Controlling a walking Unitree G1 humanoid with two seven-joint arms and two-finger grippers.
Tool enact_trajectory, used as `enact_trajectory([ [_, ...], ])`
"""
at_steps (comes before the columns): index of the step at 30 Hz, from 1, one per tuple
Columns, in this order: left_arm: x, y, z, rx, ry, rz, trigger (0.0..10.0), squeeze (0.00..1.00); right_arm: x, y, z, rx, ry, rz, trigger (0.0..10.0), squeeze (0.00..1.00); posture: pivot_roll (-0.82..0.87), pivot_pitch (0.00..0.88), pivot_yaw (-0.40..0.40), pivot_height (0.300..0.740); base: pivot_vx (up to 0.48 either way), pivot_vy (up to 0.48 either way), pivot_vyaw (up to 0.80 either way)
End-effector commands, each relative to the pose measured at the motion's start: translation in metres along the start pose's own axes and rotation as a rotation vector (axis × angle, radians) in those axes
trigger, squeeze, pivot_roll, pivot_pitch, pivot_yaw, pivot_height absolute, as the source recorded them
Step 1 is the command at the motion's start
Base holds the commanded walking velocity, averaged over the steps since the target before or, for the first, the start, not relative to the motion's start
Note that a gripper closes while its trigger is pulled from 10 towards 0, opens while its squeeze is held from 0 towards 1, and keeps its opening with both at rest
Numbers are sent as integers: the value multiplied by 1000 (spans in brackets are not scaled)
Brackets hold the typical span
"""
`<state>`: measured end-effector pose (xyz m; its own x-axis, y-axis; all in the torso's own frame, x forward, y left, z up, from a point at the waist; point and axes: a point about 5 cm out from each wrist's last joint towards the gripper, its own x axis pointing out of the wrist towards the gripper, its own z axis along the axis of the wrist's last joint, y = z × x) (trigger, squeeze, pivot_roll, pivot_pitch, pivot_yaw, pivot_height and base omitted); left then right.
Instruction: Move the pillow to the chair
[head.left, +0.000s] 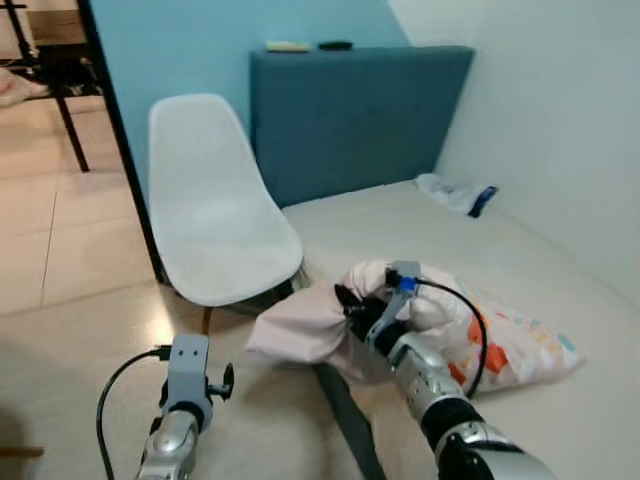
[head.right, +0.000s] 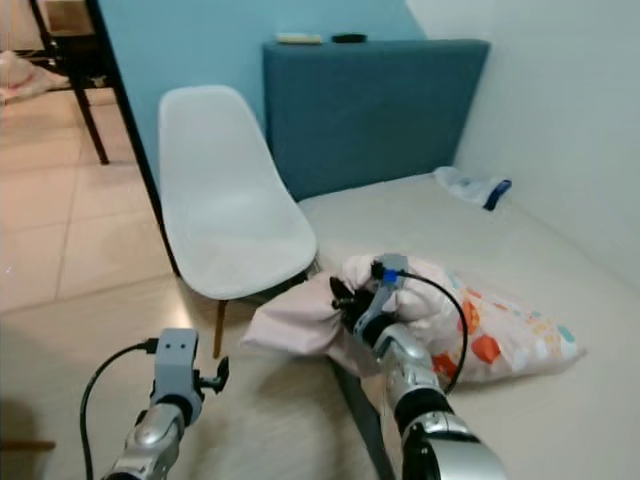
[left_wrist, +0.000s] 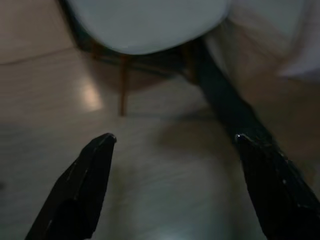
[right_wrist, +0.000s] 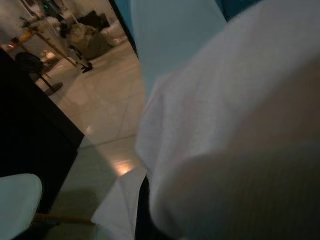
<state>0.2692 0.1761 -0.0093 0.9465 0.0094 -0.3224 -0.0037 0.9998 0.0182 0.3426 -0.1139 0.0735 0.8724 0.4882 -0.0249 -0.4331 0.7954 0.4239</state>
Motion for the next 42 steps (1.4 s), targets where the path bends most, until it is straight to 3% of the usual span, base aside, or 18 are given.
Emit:
enact_trajectory([
  [1, 0, -5, -2, 0, 16, -14, 10000, 0, 7, 9, 8, -16, -33, 64, 10000, 0, 144, 0, -99, 735, 0, 0, 775],
  [10, 2, -9, 3, 10, -1, -48, 10000, 0, 10, 9, 18, -11, -83, 57, 10000, 0, 140, 0, -92, 735, 91, 0, 774],
  [12, 4, -10, 5, 10, -10, -56, 10000, 0, 11, 9, 20, -48, -67, 39, 10000, 0, 139, 0, -90, 735, 375, 0, 0],
  [22, 5, -13, 8, 8, -23, -70, 10000, 0, 12, 16, 20, -52, -83, 103, 10000, 0, 135, 0, -90, 735, 469, 0, 80],
  [34, 3, -15, 7, 3, -26, -77, 10000, 0, 10, 23, 17, -91, -87, 161, 10000, 0, 141, 0, -100, 735, 480, 0, 800],
  [42, -1, -11, 1, 5, -23, -71, 10000, 0, -17, 14, 2, -78, -119, 108, 10000, 0, 140, 0, -100, 735, 480, 0, 500],
])
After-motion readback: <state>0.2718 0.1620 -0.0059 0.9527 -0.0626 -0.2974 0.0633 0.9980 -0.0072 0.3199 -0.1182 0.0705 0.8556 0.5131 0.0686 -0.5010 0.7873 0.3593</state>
